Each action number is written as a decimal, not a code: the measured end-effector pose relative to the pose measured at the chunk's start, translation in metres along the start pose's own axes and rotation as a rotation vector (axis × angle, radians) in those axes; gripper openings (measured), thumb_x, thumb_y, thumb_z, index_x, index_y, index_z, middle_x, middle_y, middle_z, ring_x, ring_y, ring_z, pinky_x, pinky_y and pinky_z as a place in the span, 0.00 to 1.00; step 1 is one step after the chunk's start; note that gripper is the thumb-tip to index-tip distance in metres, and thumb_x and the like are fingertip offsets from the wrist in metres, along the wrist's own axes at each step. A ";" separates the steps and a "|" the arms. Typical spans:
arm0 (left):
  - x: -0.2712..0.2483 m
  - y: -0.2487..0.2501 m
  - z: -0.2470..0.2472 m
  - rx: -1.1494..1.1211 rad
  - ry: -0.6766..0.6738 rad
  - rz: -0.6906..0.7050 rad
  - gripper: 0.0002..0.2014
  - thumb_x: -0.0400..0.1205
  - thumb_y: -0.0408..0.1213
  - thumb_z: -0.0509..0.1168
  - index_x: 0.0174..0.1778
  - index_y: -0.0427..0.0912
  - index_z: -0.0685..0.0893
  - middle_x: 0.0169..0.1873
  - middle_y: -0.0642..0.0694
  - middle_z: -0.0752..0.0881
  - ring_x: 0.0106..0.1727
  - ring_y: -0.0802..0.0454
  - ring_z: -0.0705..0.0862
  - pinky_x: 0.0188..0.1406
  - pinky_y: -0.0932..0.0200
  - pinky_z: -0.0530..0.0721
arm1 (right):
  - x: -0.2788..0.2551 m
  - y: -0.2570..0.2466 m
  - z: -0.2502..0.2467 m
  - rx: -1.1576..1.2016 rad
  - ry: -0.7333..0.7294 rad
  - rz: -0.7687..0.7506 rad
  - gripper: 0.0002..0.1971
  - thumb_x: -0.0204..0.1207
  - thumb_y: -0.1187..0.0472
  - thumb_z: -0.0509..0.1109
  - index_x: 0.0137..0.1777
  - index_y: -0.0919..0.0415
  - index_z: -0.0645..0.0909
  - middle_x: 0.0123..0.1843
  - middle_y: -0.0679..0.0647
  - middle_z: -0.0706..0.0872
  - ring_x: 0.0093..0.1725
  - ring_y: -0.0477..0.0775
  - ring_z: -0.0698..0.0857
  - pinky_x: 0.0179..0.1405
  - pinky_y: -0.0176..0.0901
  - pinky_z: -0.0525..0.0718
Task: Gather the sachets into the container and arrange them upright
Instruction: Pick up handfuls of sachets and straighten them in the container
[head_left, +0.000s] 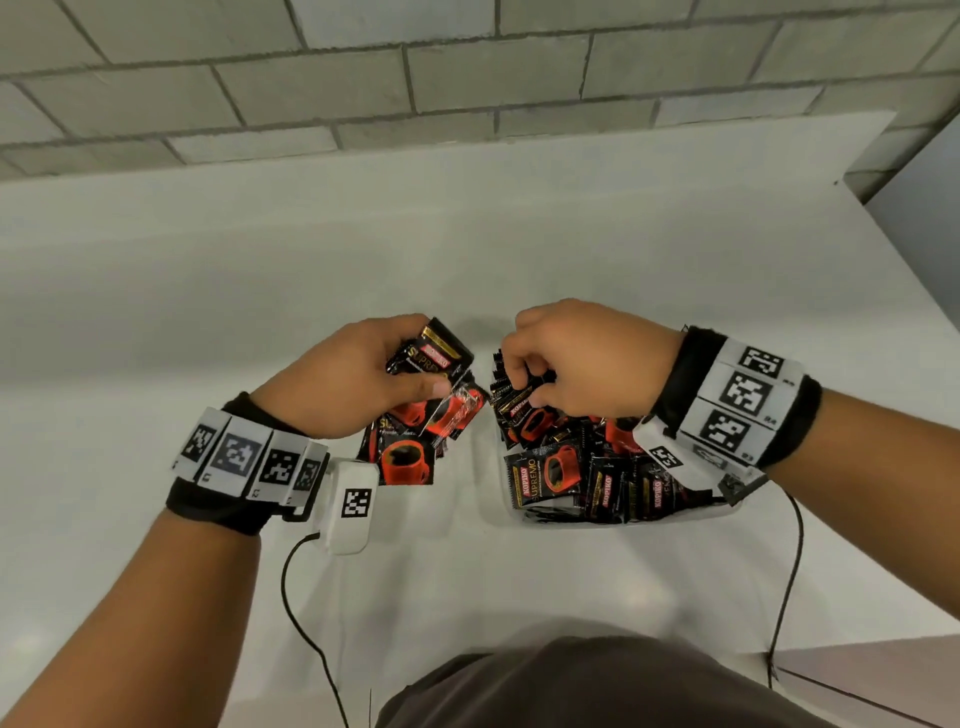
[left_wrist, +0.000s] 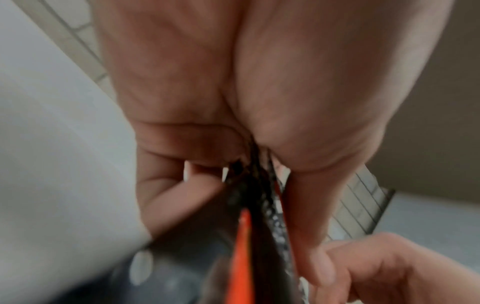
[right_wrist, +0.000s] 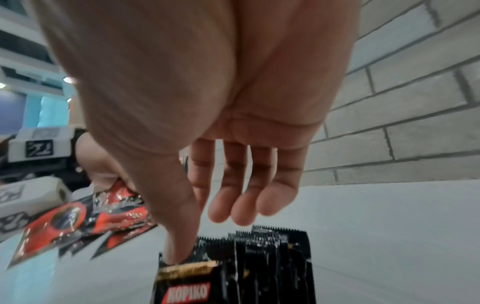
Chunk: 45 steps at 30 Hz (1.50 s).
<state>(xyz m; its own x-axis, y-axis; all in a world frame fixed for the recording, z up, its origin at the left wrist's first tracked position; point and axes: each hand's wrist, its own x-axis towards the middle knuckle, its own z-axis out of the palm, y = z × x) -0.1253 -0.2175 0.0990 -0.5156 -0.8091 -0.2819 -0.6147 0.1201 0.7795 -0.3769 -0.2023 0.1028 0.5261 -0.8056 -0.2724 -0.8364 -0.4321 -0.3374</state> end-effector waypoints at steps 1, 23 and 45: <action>0.000 0.001 0.000 0.027 -0.060 0.003 0.10 0.82 0.42 0.75 0.57 0.57 0.87 0.45 0.59 0.93 0.44 0.60 0.92 0.45 0.65 0.85 | 0.001 0.000 0.003 -0.021 -0.015 0.013 0.06 0.75 0.62 0.76 0.48 0.52 0.84 0.39 0.40 0.76 0.41 0.47 0.79 0.41 0.44 0.80; 0.032 0.016 0.031 0.722 -0.252 0.070 0.15 0.86 0.48 0.69 0.68 0.53 0.80 0.31 0.56 0.77 0.32 0.61 0.75 0.36 0.56 0.71 | 0.006 0.014 0.023 -0.067 0.101 0.076 0.12 0.80 0.53 0.72 0.44 0.53 0.70 0.40 0.48 0.76 0.41 0.54 0.77 0.39 0.50 0.77; 0.020 0.036 0.038 0.751 -0.411 0.130 0.27 0.86 0.46 0.68 0.81 0.70 0.71 0.23 0.60 0.71 0.26 0.66 0.71 0.37 0.60 0.70 | -0.017 0.013 0.034 -0.101 -0.105 0.138 0.11 0.80 0.49 0.69 0.41 0.52 0.87 0.36 0.45 0.86 0.37 0.47 0.84 0.46 0.52 0.89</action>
<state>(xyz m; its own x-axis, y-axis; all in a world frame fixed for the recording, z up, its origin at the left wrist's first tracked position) -0.1802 -0.2081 0.0999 -0.6949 -0.5076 -0.5094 -0.6926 0.6629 0.2843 -0.3916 -0.1806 0.0727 0.4143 -0.8154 -0.4043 -0.9100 -0.3631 -0.2001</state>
